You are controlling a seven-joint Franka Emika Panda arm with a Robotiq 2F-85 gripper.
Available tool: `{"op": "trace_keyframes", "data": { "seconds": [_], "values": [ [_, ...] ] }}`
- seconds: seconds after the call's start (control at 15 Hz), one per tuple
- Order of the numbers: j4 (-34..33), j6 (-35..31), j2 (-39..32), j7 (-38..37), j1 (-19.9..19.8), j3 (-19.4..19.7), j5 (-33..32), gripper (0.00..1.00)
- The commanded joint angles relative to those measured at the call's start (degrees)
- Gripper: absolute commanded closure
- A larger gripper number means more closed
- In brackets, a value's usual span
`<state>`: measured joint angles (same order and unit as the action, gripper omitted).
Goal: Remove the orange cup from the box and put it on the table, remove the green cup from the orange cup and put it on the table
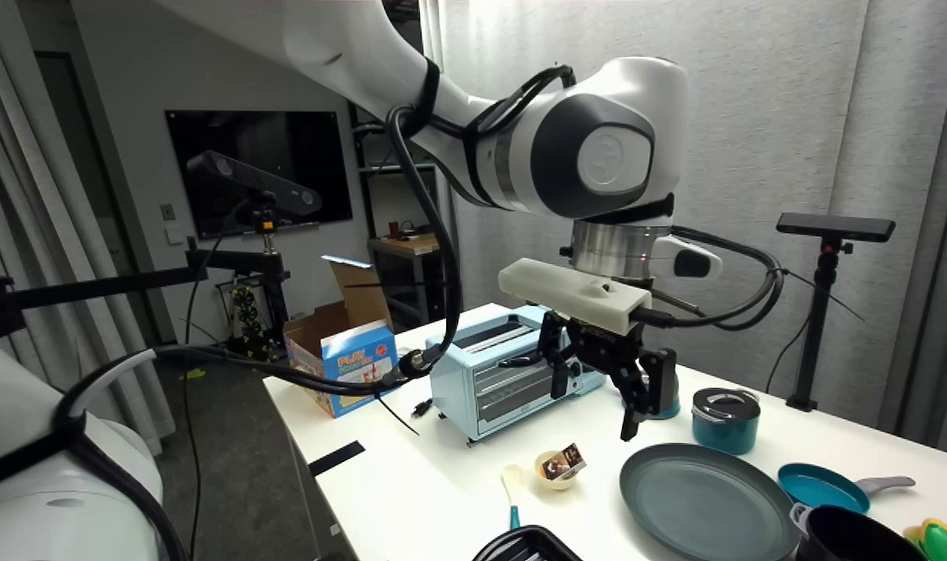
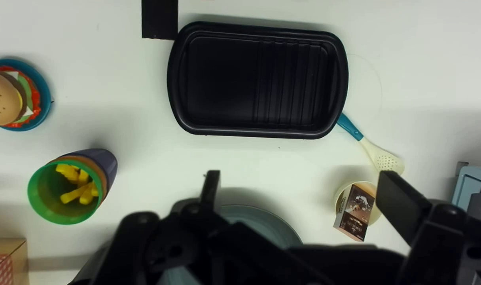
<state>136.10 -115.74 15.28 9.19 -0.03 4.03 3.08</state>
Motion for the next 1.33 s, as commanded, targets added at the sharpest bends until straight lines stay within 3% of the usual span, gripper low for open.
{"op": "trace_keyframes", "data": {
  "seconds": [0.0,0.8,1.27],
  "values": [
    [-1.6,0.2,-0.9,0.9,-1.0,0.3,-0.7,0.00],
    [-4.8,-1.0,-1.9,-0.7,-5.6,3.1,-5.8,0.00],
    [-7.9,-6.3,-4.9,-1.1,-8.4,5.7,-7.2,0.00]
  ]
}}
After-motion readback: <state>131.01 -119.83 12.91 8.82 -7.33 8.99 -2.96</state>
